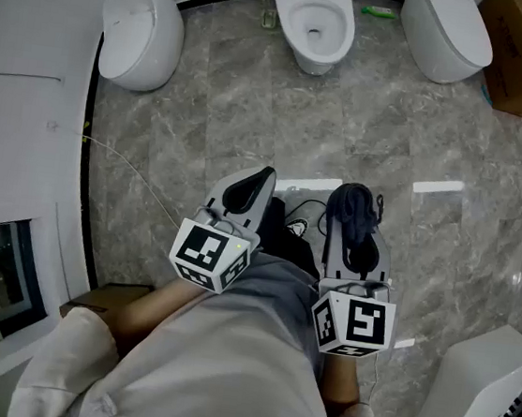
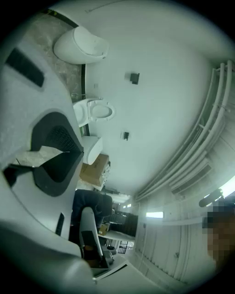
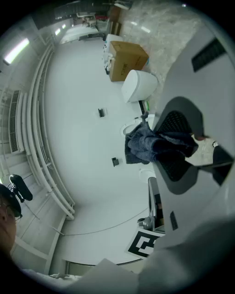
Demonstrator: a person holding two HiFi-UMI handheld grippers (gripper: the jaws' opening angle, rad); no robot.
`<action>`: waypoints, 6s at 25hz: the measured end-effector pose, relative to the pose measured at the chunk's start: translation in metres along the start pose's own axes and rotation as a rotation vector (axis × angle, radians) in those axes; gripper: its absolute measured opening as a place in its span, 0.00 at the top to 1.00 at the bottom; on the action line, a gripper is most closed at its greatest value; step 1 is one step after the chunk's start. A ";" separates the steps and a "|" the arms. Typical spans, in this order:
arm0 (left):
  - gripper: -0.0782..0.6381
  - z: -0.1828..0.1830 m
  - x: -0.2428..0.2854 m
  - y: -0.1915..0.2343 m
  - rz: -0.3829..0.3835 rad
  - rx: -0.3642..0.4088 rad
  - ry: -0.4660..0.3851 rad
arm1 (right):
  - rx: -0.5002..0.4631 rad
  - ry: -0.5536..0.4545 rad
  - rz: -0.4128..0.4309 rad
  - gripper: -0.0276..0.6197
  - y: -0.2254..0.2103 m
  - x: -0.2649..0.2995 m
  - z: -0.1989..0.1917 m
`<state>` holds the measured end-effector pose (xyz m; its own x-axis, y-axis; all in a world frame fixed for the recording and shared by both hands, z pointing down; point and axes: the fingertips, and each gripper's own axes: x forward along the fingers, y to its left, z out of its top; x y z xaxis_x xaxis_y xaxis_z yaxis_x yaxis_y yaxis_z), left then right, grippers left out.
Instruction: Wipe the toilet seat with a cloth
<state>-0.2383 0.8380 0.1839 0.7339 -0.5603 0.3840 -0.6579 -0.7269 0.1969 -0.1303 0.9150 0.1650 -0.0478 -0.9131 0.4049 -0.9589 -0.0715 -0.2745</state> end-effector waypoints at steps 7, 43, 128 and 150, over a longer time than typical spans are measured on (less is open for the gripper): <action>0.88 -0.012 0.010 0.016 0.011 -0.010 0.004 | 0.009 0.003 0.009 0.82 -0.002 0.016 -0.010; 0.88 0.119 0.211 0.186 0.012 -0.011 -0.042 | 0.018 0.142 0.011 0.81 -0.068 0.251 0.115; 0.88 0.262 0.582 0.443 0.226 -0.264 0.093 | 0.337 0.256 0.059 0.81 -0.263 0.955 0.276; 0.88 0.245 0.572 0.498 0.236 -0.312 0.169 | 0.574 0.338 -0.171 0.82 -0.318 1.086 0.252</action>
<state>-0.1050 0.0580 0.2809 0.5360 -0.6053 0.5885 -0.8433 -0.4170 0.3391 0.1928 -0.1548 0.4722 -0.0830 -0.7016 0.7077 -0.6655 -0.4895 -0.5634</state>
